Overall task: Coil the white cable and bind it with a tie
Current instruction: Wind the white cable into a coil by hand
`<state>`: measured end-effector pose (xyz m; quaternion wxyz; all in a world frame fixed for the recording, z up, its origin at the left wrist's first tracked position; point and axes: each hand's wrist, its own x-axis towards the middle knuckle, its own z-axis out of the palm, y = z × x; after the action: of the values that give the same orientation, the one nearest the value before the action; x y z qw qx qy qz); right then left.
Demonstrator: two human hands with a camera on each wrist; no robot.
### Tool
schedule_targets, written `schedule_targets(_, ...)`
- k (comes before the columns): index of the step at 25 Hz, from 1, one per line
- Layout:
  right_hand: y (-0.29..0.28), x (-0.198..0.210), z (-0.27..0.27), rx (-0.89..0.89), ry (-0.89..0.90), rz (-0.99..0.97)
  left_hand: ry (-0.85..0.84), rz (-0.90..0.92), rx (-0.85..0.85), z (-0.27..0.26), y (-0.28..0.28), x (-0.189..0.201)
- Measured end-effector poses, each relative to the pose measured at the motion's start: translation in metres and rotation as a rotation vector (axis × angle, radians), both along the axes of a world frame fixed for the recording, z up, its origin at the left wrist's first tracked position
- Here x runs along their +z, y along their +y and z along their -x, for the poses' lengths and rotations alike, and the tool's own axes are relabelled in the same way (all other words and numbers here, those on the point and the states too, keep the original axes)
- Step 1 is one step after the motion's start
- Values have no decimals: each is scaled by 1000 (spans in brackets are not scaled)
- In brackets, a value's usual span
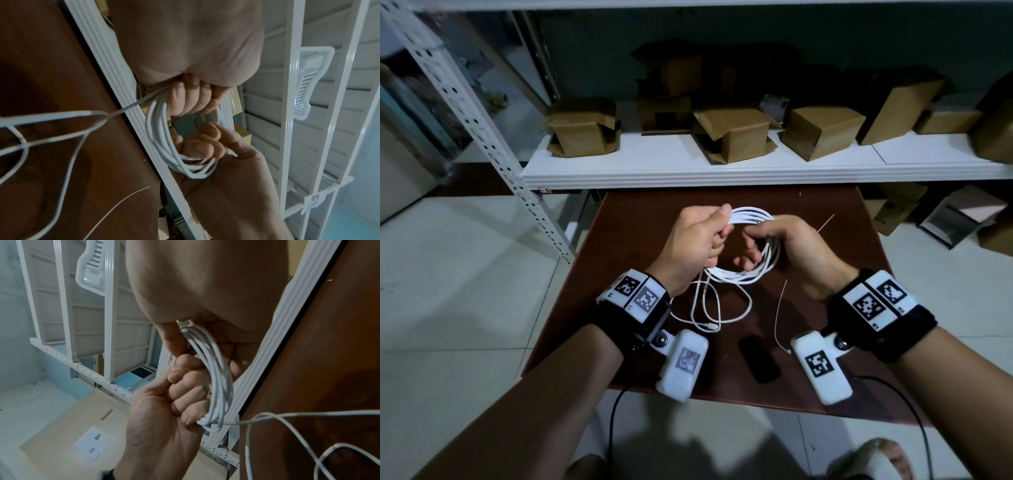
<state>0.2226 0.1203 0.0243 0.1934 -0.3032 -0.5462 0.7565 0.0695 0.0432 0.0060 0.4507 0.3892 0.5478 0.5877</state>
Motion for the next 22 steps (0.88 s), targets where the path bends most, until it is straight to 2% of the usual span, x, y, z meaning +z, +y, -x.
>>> schedule_targets(5,5,1,-6,31,-119,-292,175,-20,16,-7,-4,0)
schedule_targets(7,7,1,-7,58,-127,-339,237,-46,-7,-12,-6,3)
schedule_targets(11,6,3,-9,96,-191,-371,473,-73,-12,-9,-3,-6)
schedule_targets(13,2,0,-7,63,-192,-322,563,-76,3,-7,-1,-10)
schedule_targets(17,0,-3,-3,4,-142,-159,565,-74,0,-7,2,-11)
schedule_targets(19,2,-3,-5,59,-152,-162,621,-52,4,-5,3,-16)
schedule_targets(22,3,-2,-6,151,-208,-185,577,-11,-50,-3,4,-21)
